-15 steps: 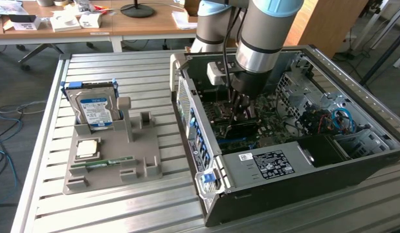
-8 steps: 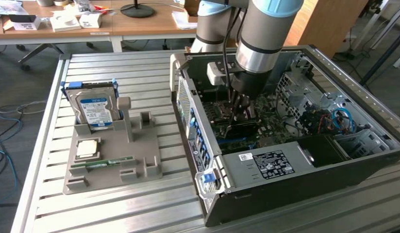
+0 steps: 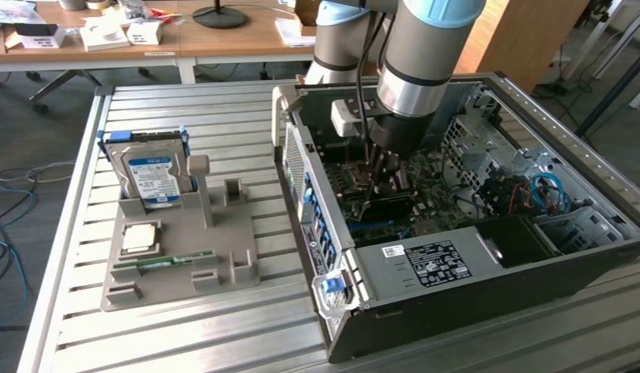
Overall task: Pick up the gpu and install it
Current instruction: 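Press down on the gpu until it lock into place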
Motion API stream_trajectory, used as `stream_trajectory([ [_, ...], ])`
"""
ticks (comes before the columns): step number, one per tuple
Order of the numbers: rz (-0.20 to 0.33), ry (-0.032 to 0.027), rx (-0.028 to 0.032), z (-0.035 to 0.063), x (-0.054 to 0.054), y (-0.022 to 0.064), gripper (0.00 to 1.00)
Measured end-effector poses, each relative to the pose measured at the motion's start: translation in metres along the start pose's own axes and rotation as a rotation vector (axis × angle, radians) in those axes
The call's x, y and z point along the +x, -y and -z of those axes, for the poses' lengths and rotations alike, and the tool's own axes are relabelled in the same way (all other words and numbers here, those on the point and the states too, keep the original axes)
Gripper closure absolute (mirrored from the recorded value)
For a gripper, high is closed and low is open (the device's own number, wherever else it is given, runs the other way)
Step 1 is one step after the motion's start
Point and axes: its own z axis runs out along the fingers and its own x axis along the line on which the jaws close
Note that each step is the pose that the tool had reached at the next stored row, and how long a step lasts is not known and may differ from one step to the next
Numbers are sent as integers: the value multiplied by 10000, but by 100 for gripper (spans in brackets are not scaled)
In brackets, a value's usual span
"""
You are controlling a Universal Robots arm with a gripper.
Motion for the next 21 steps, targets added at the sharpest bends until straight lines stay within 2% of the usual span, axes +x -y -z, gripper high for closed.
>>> stream_trajectory([
  [9,1,-3,-2,-13,1,-1,89],
  [11,1,13,5,-20,0,0,89],
  [21,1,-1,-1,-27,1,-5,89],
])
